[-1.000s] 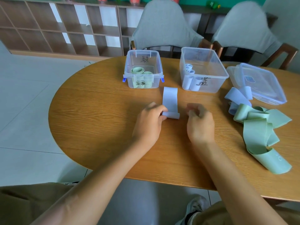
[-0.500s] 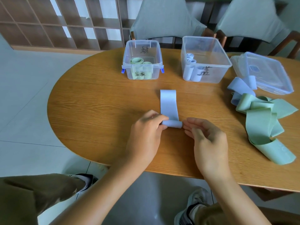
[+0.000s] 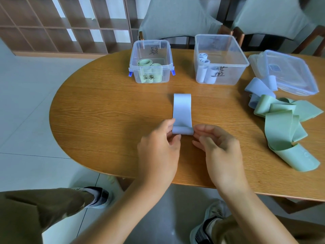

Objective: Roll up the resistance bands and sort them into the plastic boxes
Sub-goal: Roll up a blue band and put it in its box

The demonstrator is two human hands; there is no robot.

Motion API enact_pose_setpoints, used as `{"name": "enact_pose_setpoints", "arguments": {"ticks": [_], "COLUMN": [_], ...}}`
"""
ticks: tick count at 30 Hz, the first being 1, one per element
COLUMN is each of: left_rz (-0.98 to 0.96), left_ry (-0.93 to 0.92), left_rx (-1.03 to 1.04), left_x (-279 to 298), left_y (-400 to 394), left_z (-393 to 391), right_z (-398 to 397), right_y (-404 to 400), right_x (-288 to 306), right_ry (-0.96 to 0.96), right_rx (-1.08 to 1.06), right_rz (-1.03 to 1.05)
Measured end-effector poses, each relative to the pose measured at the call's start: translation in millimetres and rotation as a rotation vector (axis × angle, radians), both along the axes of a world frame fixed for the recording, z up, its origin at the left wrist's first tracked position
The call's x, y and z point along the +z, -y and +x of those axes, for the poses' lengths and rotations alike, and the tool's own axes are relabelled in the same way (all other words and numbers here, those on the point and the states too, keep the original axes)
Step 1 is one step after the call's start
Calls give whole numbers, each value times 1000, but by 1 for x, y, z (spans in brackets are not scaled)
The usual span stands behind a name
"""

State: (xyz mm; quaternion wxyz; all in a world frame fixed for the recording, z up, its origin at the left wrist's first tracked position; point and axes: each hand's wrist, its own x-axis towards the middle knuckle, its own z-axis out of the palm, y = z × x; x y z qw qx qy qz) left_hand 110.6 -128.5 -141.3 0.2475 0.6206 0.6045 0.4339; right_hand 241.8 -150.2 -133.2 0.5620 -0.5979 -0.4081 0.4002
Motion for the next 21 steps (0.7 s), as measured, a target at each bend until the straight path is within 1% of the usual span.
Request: {"name": "enact_pose_setpoints", "arguments": {"ticks": [3,5,8,11,15,16,18,21], "left_rz": [3,11,36,119,279,295,269,231], "left_ry": [-58,-81,-143,-213,-309,-350,-444,-522], "left_rx": [22,28,12,-22,-125,-142,-156,-151], "left_x": [-2,-1,3,6,0,-4,-9,-11], "left_y": [3,3,5,7,3,1,-2,-8], "left_z": [2,1,0,-4,-9,-10,-10,-11], "right_z": [-1,-1,-2,-5,-9,-9,-9,-7], "right_y": [0,1,3,6,4,3,0,-5], "right_x": [1,-1,-4,-3,-7,-10,-15,-19], "right_ry": [36,98,335,595,781,824,904,976], "right_rx": [-10,-12,4,-3,65,68,52,55], "right_rz": [-2,-6,31,128,276,282,255,179]}}
